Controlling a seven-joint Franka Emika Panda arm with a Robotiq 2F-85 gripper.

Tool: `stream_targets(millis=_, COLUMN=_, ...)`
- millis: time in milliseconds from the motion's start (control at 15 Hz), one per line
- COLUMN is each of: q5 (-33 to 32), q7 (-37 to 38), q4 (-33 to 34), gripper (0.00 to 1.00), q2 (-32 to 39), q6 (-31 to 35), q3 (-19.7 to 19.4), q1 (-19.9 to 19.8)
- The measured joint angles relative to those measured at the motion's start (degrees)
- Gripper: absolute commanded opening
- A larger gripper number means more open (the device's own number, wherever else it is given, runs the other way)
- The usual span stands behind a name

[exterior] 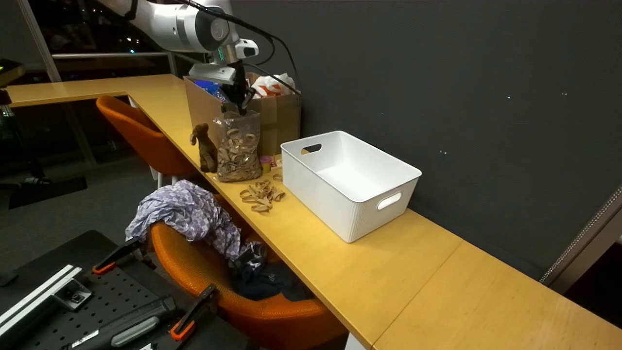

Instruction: Remove some rubber bands from the plastic and put them on the counter.

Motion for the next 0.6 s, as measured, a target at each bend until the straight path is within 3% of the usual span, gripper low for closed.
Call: stream_targets(millis=600, q5=-0.5, q7=-3.1, q4=7.6, gripper=0.0, q2=7.3, q6=-0.3, q3=0.8, q1=1.5)
